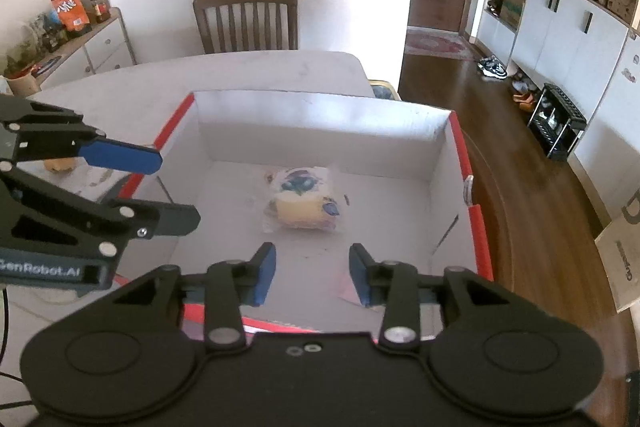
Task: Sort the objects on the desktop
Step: 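Withdraw both tools from the box back over the table items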
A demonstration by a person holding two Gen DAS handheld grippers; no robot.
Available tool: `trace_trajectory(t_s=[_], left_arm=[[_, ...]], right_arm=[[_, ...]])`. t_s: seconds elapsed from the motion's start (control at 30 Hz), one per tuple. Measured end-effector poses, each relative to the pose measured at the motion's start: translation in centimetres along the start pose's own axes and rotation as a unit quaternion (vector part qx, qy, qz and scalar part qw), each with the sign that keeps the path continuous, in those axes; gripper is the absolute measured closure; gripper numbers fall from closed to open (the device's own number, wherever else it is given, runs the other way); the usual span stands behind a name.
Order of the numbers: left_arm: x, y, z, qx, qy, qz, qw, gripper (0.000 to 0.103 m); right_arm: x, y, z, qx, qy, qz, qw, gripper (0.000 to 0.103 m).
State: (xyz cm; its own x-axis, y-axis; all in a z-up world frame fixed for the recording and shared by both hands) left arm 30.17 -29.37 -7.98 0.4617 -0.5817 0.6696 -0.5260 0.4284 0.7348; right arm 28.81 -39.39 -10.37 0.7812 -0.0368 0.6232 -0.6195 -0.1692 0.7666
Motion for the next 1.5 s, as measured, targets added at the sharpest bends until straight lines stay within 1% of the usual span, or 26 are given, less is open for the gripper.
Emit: trace_trajectory(t_s=[0.2,0.33,0.43,0.53,0.57,0.6,0.67,0.87,0.9,0.97,1.07,1.13,1.2,1.27,1.5], left_arm=[[-1.2,1.3,0.1,0.006,-0.001,0.011,0.9999,0.045],[-2.1,2.2,-0.2,0.007,0.008,0.014,0.9999,0.043],[-2.9,2.9,-0.5,0.007,0.013,0.018,0.9997,0.038],[-3.5,3.9,-0.8,0.008,0.017,0.027,0.9995,0.032],[-3.6,4.2,-0.9,0.009,0.018,0.03,0.9993,0.029],[-3.8,4.5,-0.9,0.009,0.018,0.033,0.9992,0.028],[-4.2,5.2,-1.1,0.01,0.02,0.037,0.9991,0.027],[-5.6,6.7,-1.7,0.01,0.024,0.041,0.9988,0.026],[-5.8,6.9,-1.8,0.01,0.024,0.042,0.9988,0.024],[-6.4,7.3,-2.0,0.011,0.027,0.044,0.9986,0.02],[-7.0,8.1,-2.3,0.006,0.03,0.048,0.9984,0.018],[-7.6,8.7,-2.6,0.006,0.031,0.052,0.9981,0.012],[-8.2,9.3,-3.0,0.008,0.034,0.056,0.9978,0.003],[-8.9,9.8,-3.5,0.012,0.037,0.058,0.9975,0.001],[-11.3,11.7,-5.1,0.018,0.044,0.06,0.997,0.0]], right_arm=[[-0.5,1.1,-0.7,0.004,0.006,0.013,1.0,0.047],[-0.9,1.5,-1.0,0.005,0.006,0.015,1.0,0.043],[-1.1,1.9,-1.3,0.004,0.004,0.019,1.0,0.039],[-1.3,2.4,-1.7,0.009,-0.002,0.025,1.0,0.033],[-1.4,2.5,-1.9,0.012,-0.004,0.026,1.0,0.03],[-1.5,2.6,-2.1,0.013,-0.005,0.026,1.0,0.029],[-1.8,2.9,-2.6,0.014,-0.005,0.028,1.0,0.028],[-2.2,3.9,-4.5,0.019,-0.003,0.04,0.999,0.02],[-2.3,4.0,-4.8,0.019,-0.002,0.042,0.999,0.018],[-2.4,4.2,-5.5,0.02,-0.004,0.044,0.999,0.016],[-2.5,4.4,-6.6,0.021,-0.004,0.044,0.999,0.015],[-2.7,4.4,-7.3,0.02,-0.004,0.044,0.999,0.014],[-2.9,4.4,-8.0,0.021,-0.003,0.043,0.999,0.013],[-3.2,4.4,-8.7,0.02,-0.004,0.042,0.999,0.012],[-3.8,4.0,-11.7,0.024,-0.001,0.04,0.999,0.01]])
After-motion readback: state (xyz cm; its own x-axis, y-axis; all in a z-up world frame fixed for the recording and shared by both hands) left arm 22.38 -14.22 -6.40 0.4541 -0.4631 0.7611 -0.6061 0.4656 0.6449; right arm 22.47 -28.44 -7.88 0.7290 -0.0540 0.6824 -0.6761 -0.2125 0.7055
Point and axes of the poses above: each gripper's, at about its wrist camera, not at the fingertips, and y roughly against the way its jaws point, z to its right, x to its top, the point moved 9 cm from there along -y, roughly the way its jaws point, and after that the axes turned 10 degrees about -y, right-handed, at the moved point
